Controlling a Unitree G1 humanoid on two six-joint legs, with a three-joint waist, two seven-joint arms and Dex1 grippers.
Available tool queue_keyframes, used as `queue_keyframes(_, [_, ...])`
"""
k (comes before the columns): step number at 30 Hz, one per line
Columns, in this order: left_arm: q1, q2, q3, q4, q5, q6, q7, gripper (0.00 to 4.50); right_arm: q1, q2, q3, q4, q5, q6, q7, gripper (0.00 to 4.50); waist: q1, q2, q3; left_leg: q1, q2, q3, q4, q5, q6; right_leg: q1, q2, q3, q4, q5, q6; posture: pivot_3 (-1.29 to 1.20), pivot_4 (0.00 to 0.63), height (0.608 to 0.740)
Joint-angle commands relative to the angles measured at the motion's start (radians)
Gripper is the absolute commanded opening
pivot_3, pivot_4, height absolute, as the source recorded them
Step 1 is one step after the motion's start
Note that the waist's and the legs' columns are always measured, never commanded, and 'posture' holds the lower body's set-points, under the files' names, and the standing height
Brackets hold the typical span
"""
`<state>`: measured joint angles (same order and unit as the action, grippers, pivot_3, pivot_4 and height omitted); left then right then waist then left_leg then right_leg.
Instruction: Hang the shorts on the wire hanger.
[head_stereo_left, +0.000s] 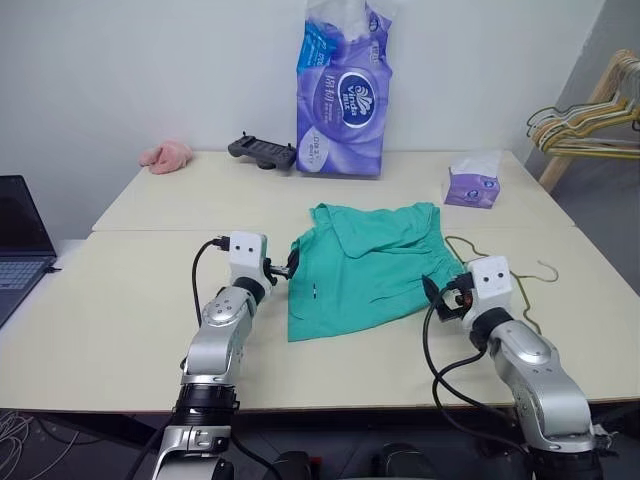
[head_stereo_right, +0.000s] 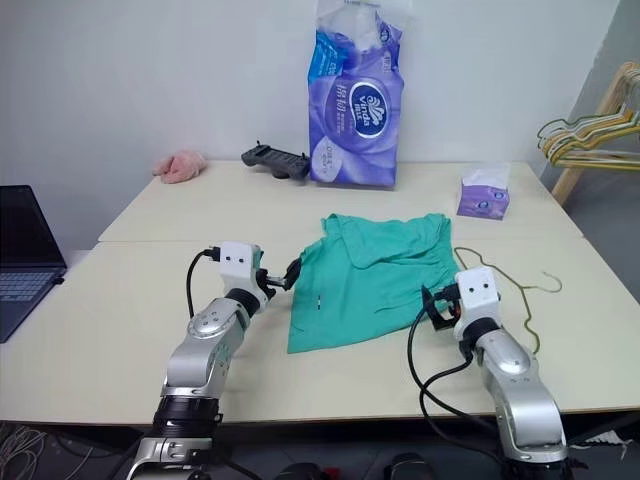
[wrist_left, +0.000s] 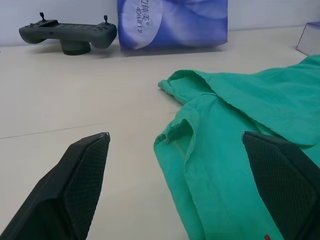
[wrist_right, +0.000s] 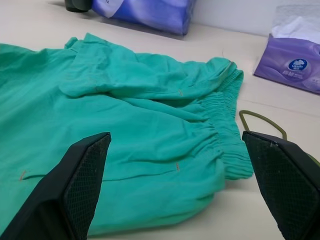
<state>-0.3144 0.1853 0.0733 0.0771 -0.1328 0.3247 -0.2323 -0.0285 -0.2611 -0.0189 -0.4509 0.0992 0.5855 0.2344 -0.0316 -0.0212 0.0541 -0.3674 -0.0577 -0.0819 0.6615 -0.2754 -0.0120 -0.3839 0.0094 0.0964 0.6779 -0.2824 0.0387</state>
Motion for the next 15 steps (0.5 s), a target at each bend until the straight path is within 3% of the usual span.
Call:
queue_keyframes(1, [-0.020, 0.016, -0.004, -0.049, 0.034, -0.028, 0.027, 4.50, -0.023, 0.008, 0.001, -0.016, -0.003, -0.031, -0.010, 4.49, 0.000, -0.001, 0.002, 0.000, 0.000, 0.000, 0.000, 0.000, 0.000, 0.000, 0.000, 0.000, 0.000, 0.000, 0.000, -0.02, 0.040, 0.740])
queue_keyframes(15, [-0.018, 0.005, 0.006, -0.061, -0.001, -0.029, -0.001, 4.50, -0.018, 0.000, -0.015, -0.004, -0.011, -0.064, -0.026, 4.49, 0.001, -0.002, 0.003, 0.000, 0.000, 0.000, 0.000, 0.000, 0.000, 0.000, -0.001, 0.000, 0.000, 0.000, 0.000, -0.02, 0.016, 0.740])
